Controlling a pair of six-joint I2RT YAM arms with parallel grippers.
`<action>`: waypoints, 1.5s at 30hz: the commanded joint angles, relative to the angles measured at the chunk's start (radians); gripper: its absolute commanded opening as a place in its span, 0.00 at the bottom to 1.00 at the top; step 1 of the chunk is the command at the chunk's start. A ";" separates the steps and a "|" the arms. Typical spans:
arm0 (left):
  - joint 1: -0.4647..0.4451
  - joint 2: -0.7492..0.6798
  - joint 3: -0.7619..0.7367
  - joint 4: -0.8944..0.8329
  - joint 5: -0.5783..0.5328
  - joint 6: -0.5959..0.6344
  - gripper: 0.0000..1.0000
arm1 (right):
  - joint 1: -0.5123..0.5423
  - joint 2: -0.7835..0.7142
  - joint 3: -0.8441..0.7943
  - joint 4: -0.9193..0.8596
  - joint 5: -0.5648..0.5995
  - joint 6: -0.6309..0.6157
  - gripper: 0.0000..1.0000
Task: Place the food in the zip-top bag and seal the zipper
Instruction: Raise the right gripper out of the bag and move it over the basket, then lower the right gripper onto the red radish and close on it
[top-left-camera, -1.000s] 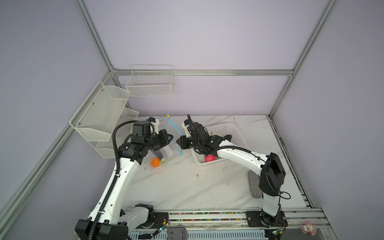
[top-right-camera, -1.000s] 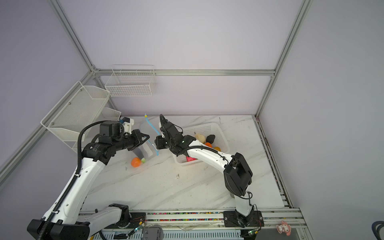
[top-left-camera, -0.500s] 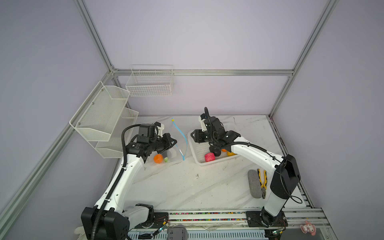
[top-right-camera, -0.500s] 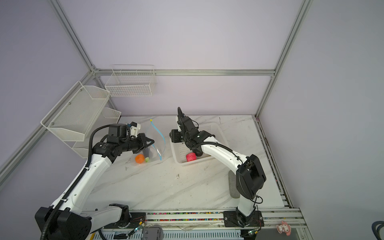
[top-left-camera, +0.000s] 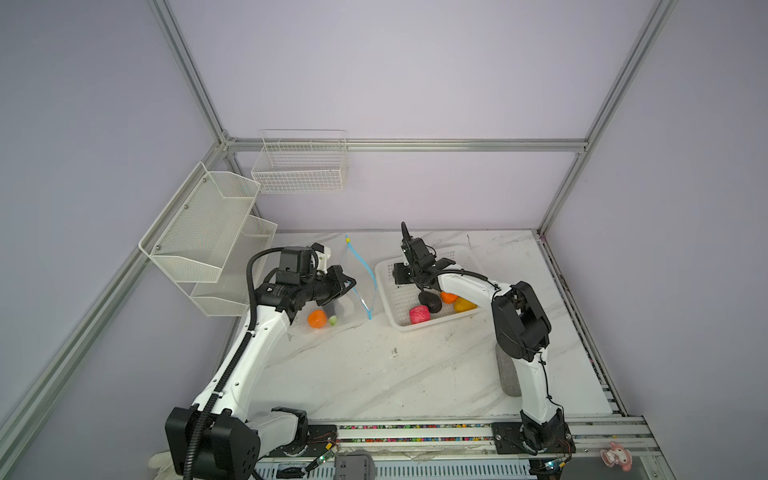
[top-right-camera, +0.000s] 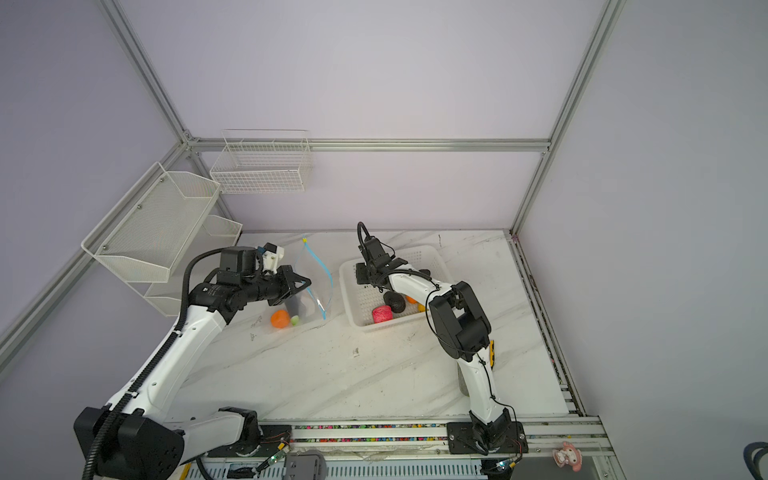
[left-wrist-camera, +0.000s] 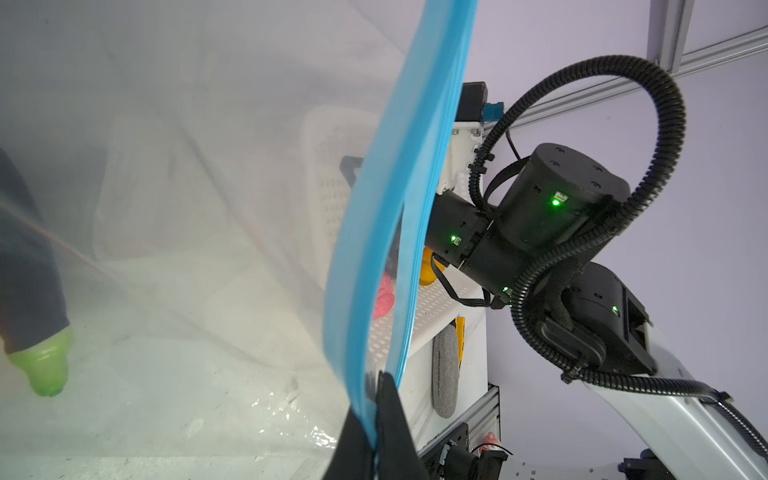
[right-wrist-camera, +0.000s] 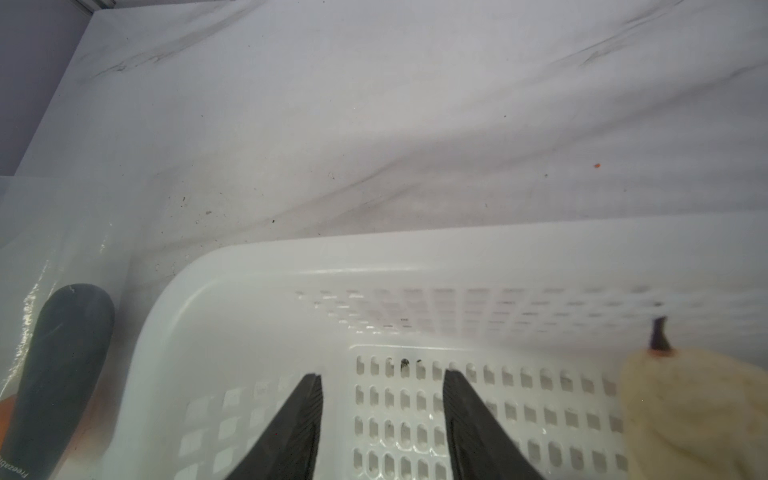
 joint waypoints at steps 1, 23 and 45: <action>-0.008 -0.004 -0.035 0.039 0.026 0.008 0.00 | 0.003 0.027 0.044 0.050 0.001 -0.006 0.50; -0.065 0.021 -0.041 0.054 0.007 -0.004 0.00 | -0.088 0.126 0.226 -0.093 0.059 -0.006 0.50; -0.091 0.013 -0.070 0.054 -0.004 -0.012 0.00 | -0.026 -0.181 -0.065 -0.484 -0.040 0.027 0.59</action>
